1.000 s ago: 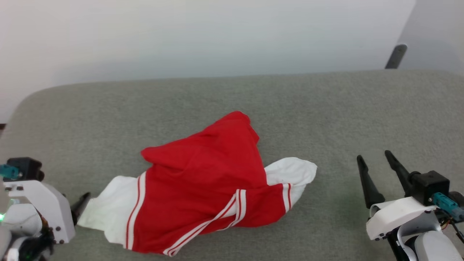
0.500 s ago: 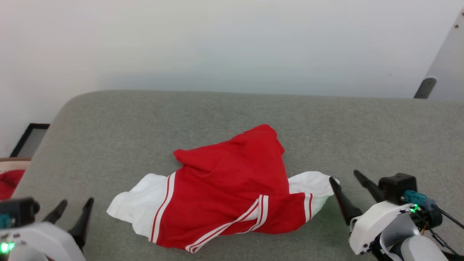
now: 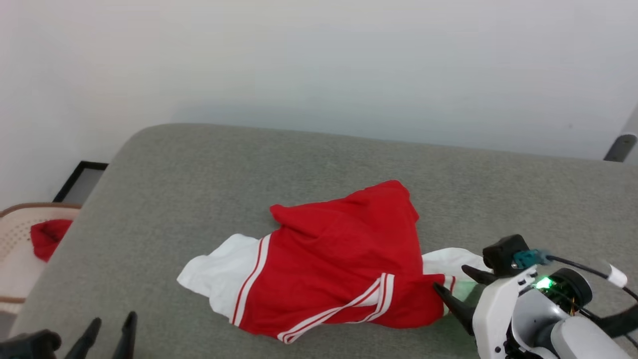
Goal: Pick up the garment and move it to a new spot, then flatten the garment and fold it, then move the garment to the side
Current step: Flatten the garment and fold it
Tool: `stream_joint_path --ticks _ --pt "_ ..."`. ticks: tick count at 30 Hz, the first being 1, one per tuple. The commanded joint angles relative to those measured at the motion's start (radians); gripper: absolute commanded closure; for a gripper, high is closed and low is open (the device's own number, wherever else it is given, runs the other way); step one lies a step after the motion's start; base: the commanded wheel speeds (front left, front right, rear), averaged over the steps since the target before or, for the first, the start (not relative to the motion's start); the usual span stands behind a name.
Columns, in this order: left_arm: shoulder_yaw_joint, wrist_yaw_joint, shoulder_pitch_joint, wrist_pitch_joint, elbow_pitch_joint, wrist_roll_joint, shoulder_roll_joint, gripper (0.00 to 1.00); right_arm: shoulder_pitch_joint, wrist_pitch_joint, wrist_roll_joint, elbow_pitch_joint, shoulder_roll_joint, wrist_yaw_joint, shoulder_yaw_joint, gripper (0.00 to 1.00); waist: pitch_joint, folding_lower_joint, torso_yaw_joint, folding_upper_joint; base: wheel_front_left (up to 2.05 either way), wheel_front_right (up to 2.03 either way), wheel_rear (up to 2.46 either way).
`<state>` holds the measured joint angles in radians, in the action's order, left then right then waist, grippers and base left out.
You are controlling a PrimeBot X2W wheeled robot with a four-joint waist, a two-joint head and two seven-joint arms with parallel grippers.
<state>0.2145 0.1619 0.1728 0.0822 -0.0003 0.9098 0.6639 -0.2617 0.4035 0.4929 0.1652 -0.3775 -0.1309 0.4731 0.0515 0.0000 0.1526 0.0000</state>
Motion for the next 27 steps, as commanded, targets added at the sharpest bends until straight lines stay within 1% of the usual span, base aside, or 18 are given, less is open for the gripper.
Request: stream_joint_path --ticks 1,7,11,14,19,20,21,22,23,27 --pt "0.002 -0.005 0.01 0.01 0.003 -0.001 -0.001 0.0 -0.015 0.023 0.013 -0.005 -0.01 0.0 0.016 0.0 0.002 0.0 0.022 0.0 0.0 0.0 0.0" --pt "0.016 -0.049 -0.017 0.04 0.053 -0.002 -0.017 0.0 -0.067 0.113 0.03 -0.001 -0.054 0.0 0.076 0.0 -0.009 0.0 0.065 0.0 0.0 0.0 0.0" --pt "0.025 -0.066 -0.044 0.069 0.078 -0.018 -0.033 0.0 -0.11 0.16 0.023 0.014 -0.084 0.0 0.11 0.0 -0.031 0.0 0.091 0.0 0.0 0.0 0.0" --pt "0.027 -0.074 -0.065 0.099 0.095 -0.027 -0.047 0.0 -0.137 0.19 0.016 0.036 -0.102 0.0 0.133 0.0 -0.047 0.0 0.106 0.0 0.0 0.0 0.0" --pt "0.025 -0.082 -0.088 0.134 0.121 -0.041 -0.067 0.0 -0.165 0.244 0.043 0.068 -0.119 0.0 0.17 0.0 -0.064 0.0 0.125 0.0 0.0 0.0 0.0" --pt "0.022 -0.081 -0.09 0.141 0.125 -0.044 -0.071 0.0 -0.168 0.252 0.046 0.071 -0.124 0.0 0.176 0.03 -0.067 0.0 0.127 0.0 0.0 0.0 0.0" --pt "0.018 -0.082 -0.091 0.147 0.128 -0.048 -0.075 0.0 -0.172 0.259 0.052 0.072 -0.129 0.0 0.188 0.27 -0.069 0.0 0.129 0.0 0.0 0.0 0.0" --pt "0.014 -0.082 -0.09 0.153 0.13 -0.052 -0.079 0.0 -0.176 0.264 0.056 0.072 -0.134 0.0 0.2 0.76 -0.071 0.0 0.131 0.0 0.0 0.0 0.0" --pt "0.009 -0.081 -0.092 0.161 0.132 -0.061 -0.081 0.0 -0.18 0.266 0.061 0.072 -0.138 0.0 0.207 1.0 -0.072 0.0 0.132 0.0 0.0 0.0 0.0" --pt "-0.015 -0.082 -0.088 0.173 0.134 -0.079 -0.095 0.0 -0.193 0.261 0.071 0.074 -0.148 0.0 0.227 1.0 -0.075 0.0 0.133 0.0 0.0 0.0 0.0"
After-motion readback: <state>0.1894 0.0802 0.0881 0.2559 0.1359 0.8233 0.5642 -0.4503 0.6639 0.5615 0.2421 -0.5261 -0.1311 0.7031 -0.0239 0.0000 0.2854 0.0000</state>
